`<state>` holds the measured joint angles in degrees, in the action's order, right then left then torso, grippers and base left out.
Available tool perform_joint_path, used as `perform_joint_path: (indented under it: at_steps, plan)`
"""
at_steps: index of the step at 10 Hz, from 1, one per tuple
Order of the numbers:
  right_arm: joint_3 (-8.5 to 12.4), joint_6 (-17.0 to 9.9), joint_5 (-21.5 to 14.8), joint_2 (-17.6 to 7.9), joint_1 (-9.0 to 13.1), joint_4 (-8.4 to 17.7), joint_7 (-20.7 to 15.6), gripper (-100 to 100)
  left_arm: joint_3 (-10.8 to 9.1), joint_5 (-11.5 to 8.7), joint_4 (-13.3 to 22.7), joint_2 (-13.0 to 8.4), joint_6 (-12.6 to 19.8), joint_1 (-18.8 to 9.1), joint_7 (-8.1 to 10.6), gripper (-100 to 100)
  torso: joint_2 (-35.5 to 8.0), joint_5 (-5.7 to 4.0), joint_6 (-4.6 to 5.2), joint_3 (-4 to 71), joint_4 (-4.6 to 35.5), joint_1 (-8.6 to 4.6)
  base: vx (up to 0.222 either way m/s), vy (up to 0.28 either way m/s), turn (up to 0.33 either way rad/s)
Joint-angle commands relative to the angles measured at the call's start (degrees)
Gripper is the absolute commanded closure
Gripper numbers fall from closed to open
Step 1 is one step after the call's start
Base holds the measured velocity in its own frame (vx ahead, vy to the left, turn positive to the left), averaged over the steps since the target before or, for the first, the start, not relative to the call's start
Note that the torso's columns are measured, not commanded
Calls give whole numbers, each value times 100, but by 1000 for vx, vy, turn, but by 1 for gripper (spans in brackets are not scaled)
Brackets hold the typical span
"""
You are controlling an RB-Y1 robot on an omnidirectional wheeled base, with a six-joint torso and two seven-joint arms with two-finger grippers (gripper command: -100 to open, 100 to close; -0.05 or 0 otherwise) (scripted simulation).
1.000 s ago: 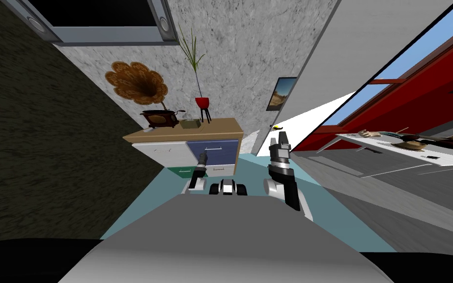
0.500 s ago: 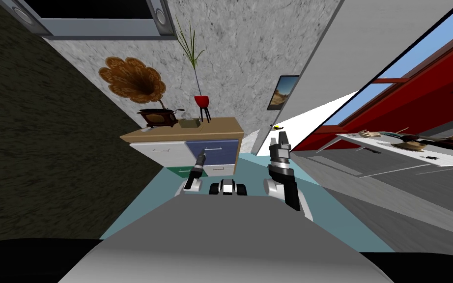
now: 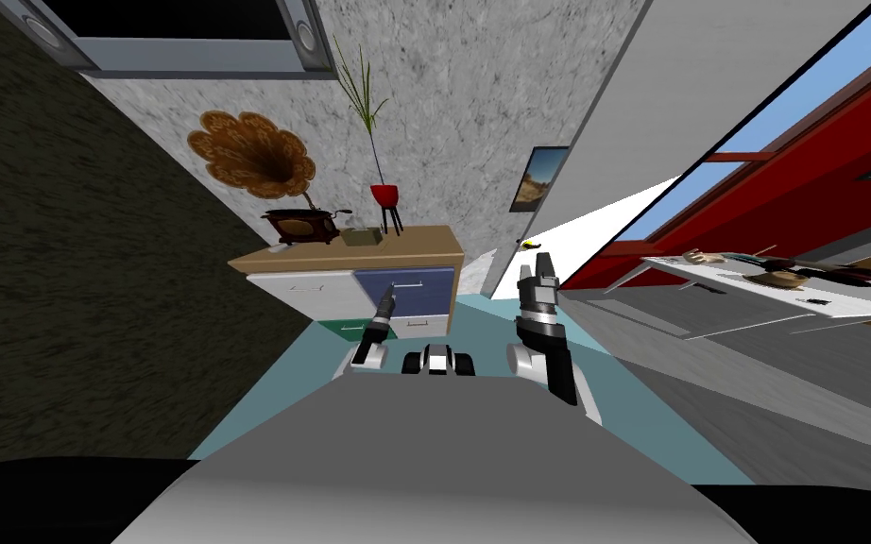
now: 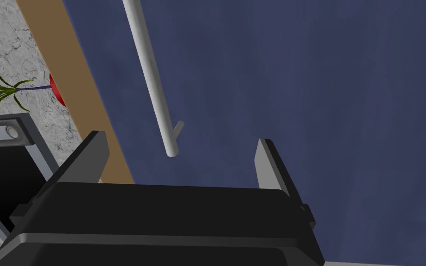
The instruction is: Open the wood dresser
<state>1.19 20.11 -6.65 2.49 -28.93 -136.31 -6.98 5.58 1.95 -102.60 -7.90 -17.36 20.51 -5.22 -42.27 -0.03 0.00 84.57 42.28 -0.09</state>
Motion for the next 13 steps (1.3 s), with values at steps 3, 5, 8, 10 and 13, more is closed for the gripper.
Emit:
perform_joint_path:
  at_steps: [3,5,8,10,13]
  plan:
    - [1,0,0,-1,0,0,0,0,12,-8,-116,600,51,15,5,-100,3,7,-1,2,-1,23,-2,-5,-1]
    - [1,0,0,-1,0,0,0,0,15,-8,-135,931,55,19,5,-100,-1,3,0,0,0,8,0,0,0]
    - [1,0,0,-1,0,0,0,0,26,-5,-321,981,204,59,-5,-100,-1,3,-1,0,0,10,19,6,-6]
    - [1,0,0,-1,-2,0,0,0,25,-10,-374,969,227,77,1,-100,22,5,-1,14,-6,15,71,14,-15]
    - [1,0,0,-1,0,0,0,0,63,-8,-420,957,209,137,7,100,-20,1,0,-14,6,4,-55,-9,13]
